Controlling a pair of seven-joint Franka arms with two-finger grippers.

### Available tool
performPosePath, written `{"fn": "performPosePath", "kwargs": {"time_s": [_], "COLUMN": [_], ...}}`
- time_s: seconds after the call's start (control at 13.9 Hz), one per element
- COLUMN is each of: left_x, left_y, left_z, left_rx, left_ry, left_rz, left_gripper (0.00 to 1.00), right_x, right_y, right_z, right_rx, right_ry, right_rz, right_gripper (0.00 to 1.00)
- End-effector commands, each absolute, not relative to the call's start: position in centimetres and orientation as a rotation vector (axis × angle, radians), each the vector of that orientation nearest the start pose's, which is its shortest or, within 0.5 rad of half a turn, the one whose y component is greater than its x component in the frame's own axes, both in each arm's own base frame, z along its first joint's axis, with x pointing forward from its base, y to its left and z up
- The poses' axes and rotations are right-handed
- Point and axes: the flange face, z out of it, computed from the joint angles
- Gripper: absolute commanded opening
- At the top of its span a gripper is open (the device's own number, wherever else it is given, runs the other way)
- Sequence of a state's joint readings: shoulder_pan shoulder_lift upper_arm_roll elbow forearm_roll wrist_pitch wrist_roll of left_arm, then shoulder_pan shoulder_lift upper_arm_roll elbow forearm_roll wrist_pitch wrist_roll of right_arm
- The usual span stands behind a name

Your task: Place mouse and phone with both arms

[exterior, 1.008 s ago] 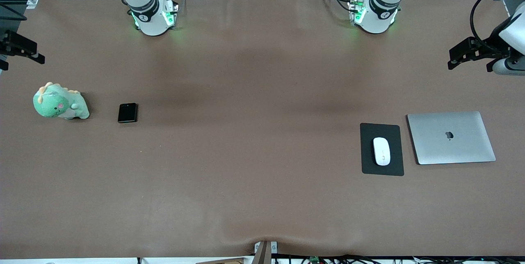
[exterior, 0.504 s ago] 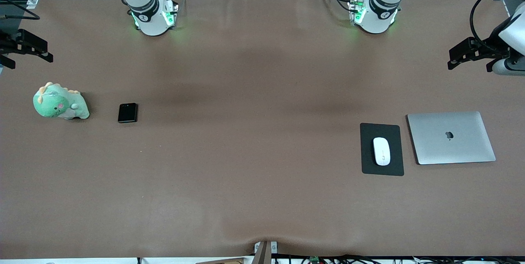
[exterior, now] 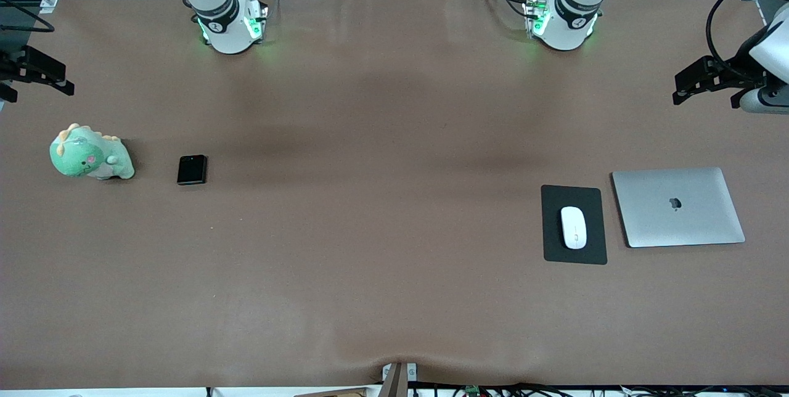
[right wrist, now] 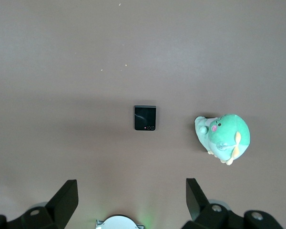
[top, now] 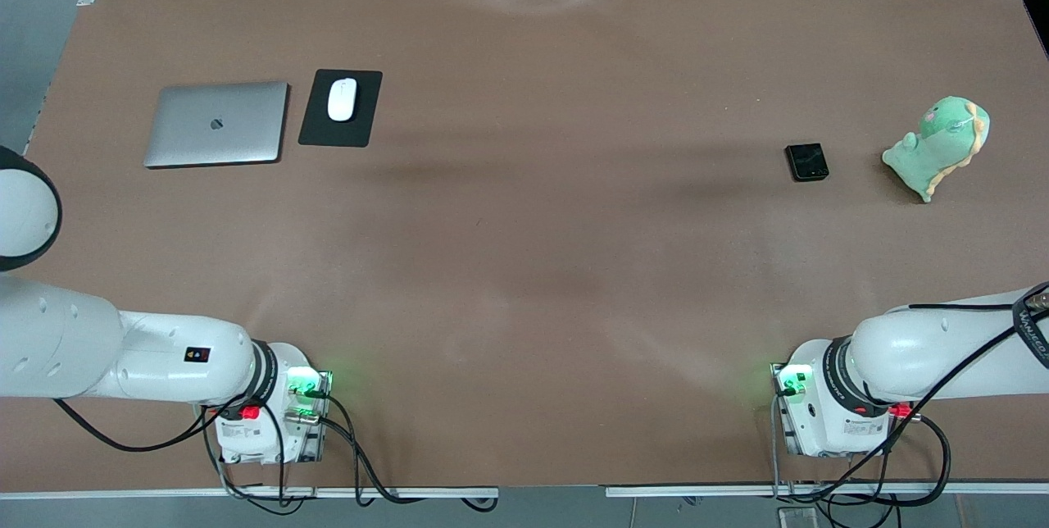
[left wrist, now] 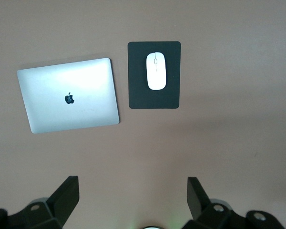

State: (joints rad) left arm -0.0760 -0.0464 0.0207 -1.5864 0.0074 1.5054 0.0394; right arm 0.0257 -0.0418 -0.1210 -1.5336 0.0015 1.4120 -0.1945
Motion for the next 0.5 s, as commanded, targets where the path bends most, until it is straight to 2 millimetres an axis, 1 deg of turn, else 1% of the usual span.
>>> {"fn": "performPosePath", "kwargs": {"time_s": [0.0,0.43], "left_x": [53.23,53.23], "left_y": [-2.98,-2.98], "left_z": [63.90,63.90], "left_rx": [-3.136,-3.136], "left_ry": [0.166,0.166], "left_rz": [0.046,0.046], "left_gripper": [1.00,1.00], "right_x": [51.63,51.69], "right_y": [-4.81,-4.29], "right_z": [65.66,66.05], "right_rx": [-3.133,-3.139], "right_ry": [-0.123,-0.140], "right_rz": [0.111,0.086], "right_gripper": [1.00,1.00]}}
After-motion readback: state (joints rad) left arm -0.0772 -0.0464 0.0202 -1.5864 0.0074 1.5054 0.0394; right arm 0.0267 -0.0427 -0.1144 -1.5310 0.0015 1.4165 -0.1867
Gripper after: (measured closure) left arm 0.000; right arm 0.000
